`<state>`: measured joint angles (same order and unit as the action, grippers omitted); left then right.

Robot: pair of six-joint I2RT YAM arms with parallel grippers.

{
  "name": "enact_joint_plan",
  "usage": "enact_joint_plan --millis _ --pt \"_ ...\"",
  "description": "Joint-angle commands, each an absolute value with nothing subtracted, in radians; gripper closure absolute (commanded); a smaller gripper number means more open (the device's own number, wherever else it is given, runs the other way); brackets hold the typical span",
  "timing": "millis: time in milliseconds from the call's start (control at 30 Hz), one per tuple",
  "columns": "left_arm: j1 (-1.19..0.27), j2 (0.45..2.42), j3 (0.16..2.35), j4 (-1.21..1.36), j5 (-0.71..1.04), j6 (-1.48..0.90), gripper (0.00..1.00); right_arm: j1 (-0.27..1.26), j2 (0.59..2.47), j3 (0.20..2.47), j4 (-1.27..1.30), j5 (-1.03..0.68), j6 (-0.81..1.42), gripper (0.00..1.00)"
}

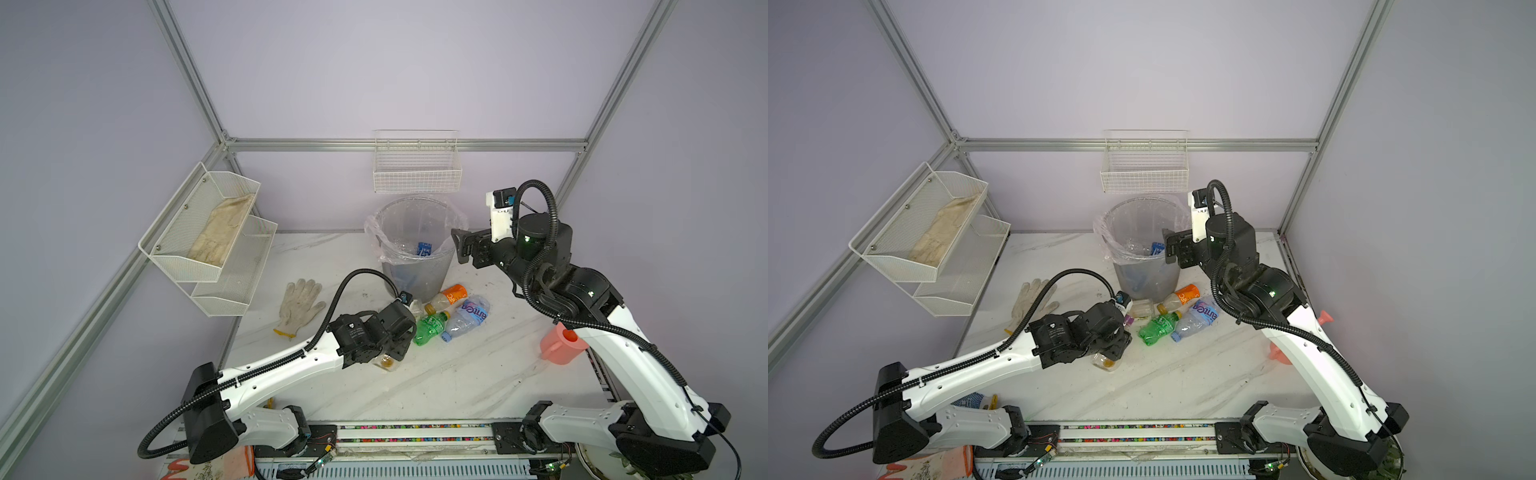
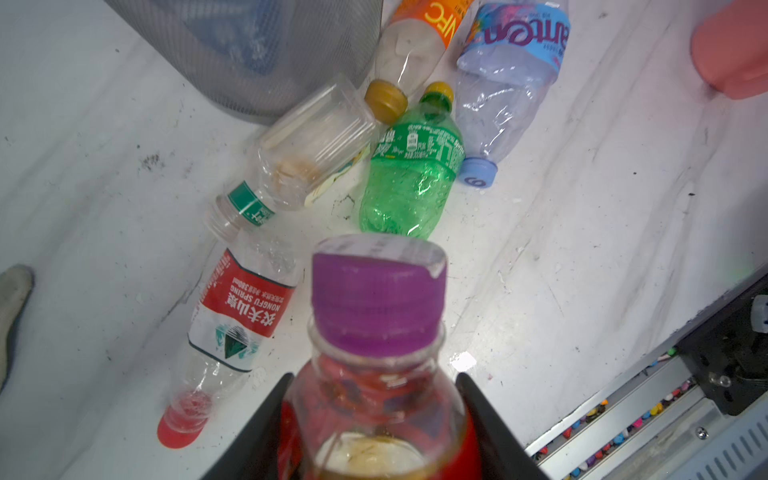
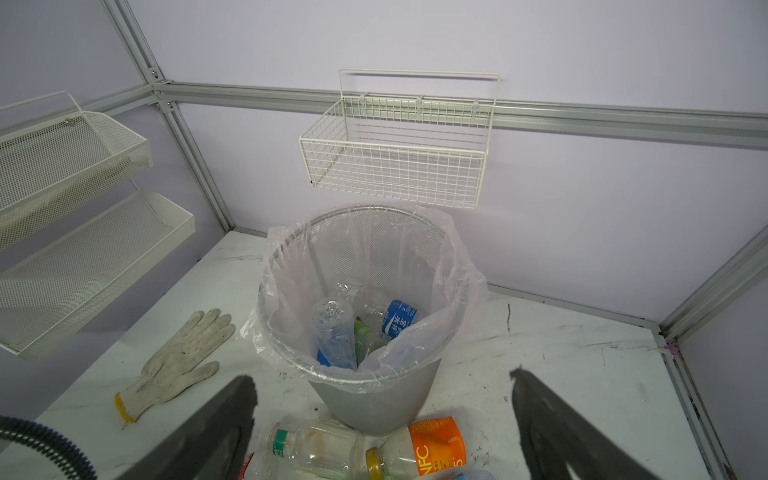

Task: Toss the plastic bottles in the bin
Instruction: 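Close the left gripper around the purple-cap red bottle and lift it, then carry the purple-cap bottle up and over the bin with the left gripper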

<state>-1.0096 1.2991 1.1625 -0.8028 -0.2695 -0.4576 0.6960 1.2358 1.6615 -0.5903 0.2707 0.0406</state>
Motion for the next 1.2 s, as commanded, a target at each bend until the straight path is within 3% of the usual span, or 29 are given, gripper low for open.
enact_joint_plan --millis 0,667,1167 --pt "-1.012 1.265 1.318 -0.787 -0.311 -0.368 0.58 0.697 1.216 1.647 -0.561 0.270 0.051 0.03" --pt "-1.012 1.159 1.446 -0.597 -0.364 -0.172 0.61 0.697 1.196 1.608 -0.571 0.239 0.058 0.03" --pt "-1.012 1.043 1.423 -0.434 -0.378 -0.016 0.61 0.696 1.208 1.516 -0.633 0.130 0.068 0.03"
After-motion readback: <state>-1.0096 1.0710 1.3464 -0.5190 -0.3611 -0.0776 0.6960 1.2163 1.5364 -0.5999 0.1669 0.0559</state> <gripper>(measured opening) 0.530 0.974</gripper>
